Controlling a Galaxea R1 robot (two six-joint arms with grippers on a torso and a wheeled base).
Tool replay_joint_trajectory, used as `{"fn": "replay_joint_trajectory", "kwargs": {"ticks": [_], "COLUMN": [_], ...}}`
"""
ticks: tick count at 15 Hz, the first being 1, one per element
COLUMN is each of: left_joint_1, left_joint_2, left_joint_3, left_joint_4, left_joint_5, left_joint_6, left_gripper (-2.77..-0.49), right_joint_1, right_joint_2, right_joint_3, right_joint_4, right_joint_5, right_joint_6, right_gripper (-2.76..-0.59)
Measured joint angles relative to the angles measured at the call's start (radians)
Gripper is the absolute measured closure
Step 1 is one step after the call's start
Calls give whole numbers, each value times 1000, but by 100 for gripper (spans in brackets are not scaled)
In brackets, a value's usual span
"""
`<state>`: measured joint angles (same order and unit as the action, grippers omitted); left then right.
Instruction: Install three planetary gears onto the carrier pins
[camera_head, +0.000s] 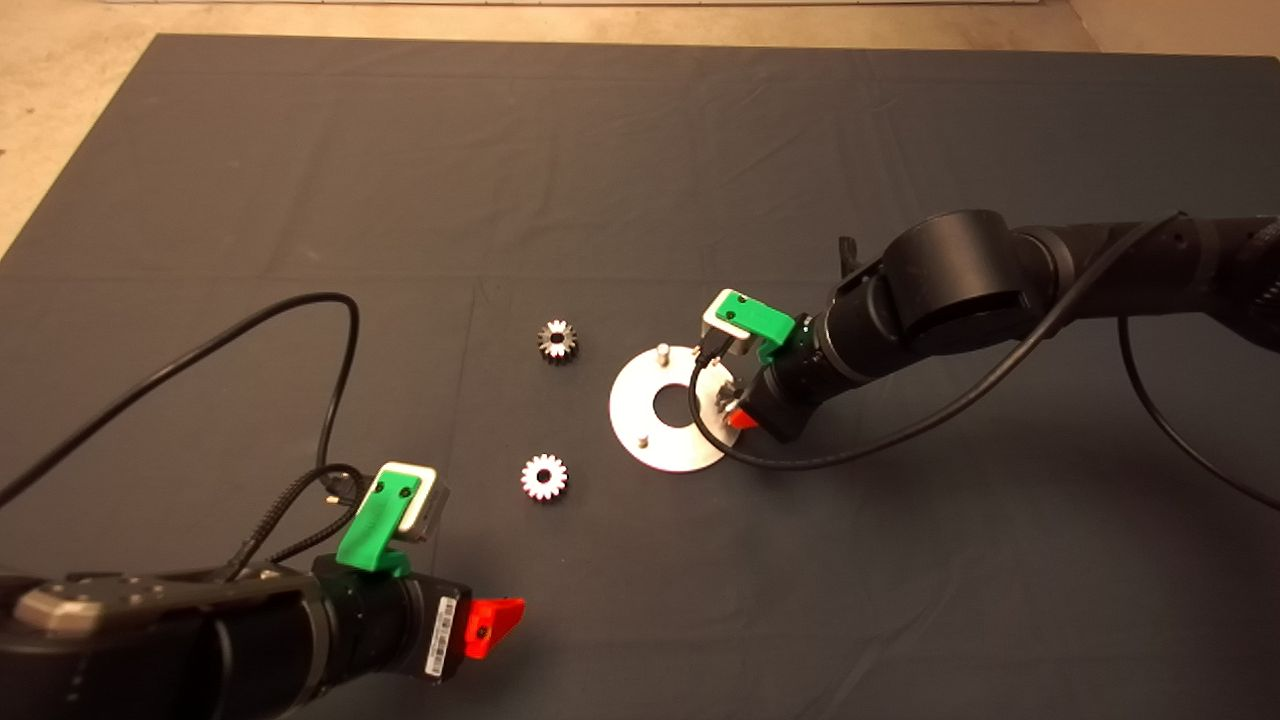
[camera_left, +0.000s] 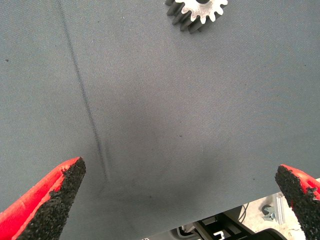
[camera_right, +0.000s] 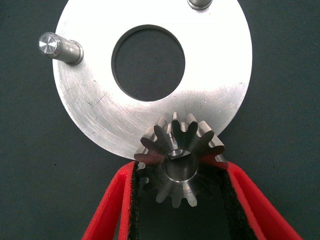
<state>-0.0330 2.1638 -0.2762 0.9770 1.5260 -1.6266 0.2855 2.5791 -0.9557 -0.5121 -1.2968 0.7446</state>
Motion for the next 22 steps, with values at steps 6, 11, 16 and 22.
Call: {"fn": "replay_joint_trajectory", "kwargs": {"ticks": [6,11,16,22], "left_joint_1": [0,0,0,0], "left_joint_2": [0,0,0,0], "left_joint_3": [0,0,0,0], "left_joint_4": [0,0,0,0], "left_joint_5": [0,0,0,0], "left_joint_6": [0,0,0,0], "left_gripper": [-275,-275,-275,-275], "right_joint_1": [0,0,0,0], "right_joint_2": [0,0,3,4], "right_joint_3": [0,1,1,1], "right_joint_4": [0,0,0,0], "right_joint_5": [0,-1,-3,-3], "right_joint_6": [-4,-4,-6,-80], "right_gripper": [-95,-94,-95,-95]}}
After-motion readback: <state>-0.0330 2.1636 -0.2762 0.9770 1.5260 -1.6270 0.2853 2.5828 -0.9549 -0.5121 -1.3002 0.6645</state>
